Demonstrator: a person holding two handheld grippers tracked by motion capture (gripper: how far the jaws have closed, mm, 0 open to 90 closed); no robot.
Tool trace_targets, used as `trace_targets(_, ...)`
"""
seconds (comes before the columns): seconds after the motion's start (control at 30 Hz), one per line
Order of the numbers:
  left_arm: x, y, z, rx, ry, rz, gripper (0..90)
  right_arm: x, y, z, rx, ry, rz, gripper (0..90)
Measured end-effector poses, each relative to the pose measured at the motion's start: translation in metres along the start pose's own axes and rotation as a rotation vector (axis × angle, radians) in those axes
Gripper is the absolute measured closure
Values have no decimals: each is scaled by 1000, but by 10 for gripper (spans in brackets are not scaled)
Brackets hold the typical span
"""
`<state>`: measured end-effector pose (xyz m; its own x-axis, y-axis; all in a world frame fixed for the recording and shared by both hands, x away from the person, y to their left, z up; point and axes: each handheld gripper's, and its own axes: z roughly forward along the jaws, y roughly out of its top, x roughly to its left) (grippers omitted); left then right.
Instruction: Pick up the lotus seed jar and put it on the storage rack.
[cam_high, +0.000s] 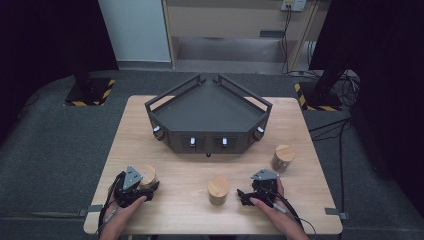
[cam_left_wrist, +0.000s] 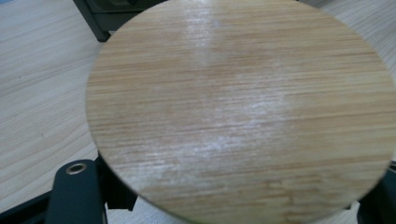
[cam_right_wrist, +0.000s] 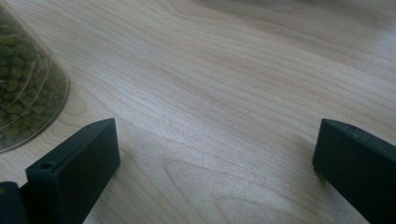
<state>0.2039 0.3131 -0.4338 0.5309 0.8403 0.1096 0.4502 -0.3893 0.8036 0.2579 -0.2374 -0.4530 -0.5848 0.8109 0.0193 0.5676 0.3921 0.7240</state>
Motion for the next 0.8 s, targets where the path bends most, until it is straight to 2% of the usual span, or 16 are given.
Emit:
trace_targets(0.23, 7, 7, -3, 8, -33, 39, 241, 0, 0, 0, 0, 0, 0, 7)
trace_targets(0.53, 17, 16, -4, 20, -61, 49, 242, 0, 0, 0, 0, 0, 0, 7)
trace_targets(0.8, 17, 30, -2, 34, -86, 87, 242, 0, 0, 0, 0, 0, 0, 7)
